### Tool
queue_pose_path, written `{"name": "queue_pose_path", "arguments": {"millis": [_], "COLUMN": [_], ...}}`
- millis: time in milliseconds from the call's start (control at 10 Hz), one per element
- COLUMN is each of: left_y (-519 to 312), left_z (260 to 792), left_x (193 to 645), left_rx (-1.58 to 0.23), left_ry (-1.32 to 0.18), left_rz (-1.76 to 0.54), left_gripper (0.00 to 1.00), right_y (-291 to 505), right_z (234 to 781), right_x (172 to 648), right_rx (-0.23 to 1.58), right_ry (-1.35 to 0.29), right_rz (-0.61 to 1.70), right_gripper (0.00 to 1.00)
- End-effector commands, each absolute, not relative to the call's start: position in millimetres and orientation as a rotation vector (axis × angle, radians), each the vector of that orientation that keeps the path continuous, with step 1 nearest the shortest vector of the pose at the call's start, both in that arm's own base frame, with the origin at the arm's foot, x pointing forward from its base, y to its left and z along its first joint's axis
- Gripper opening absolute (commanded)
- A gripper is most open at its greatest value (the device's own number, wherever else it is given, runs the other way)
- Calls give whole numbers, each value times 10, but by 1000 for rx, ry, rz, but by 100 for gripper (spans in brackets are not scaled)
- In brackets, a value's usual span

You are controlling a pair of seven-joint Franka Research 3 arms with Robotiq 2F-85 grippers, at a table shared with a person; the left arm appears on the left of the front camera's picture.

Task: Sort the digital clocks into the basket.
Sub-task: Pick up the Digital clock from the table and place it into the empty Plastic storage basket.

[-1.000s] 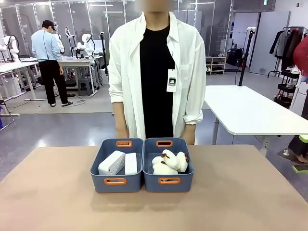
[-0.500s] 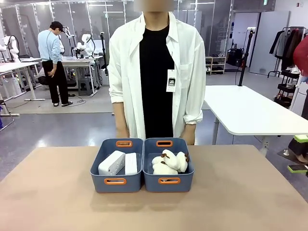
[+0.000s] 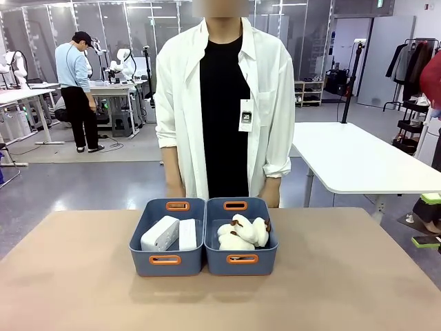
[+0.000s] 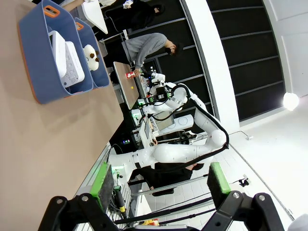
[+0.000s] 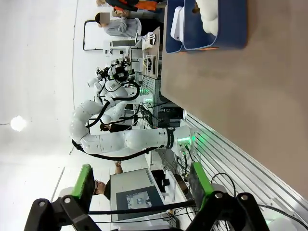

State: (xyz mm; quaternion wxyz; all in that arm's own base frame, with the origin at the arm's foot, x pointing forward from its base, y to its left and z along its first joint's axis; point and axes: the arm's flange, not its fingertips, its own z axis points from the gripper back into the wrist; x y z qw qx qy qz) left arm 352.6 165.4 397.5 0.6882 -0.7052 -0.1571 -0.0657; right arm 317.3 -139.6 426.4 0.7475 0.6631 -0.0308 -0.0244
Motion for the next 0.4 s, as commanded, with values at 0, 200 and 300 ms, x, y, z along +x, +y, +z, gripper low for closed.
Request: {"name": "queue_pose_path", "arguments": {"millis": [0, 200, 300], "left_y": [1664, 1664, 1664], "left_z": [4000, 4000, 4000], "left_x": [3553, 3553, 3553], "left_rx": [-1577, -1577, -1577], "left_ry": [-361, -361, -361], "left_rz": [-151, -151, -151], "left_gripper": [100, 100, 100], "right_y": [-1389, -1389, -1389], "right_z": [4318, 4318, 4318], "right_x": [3202, 3202, 3202], "right_rx": [1458, 1458, 1458], "right_ry": [-54, -54, -54], "right_rz": [-65, -65, -65], "right_gripper": [100, 100, 100]}}
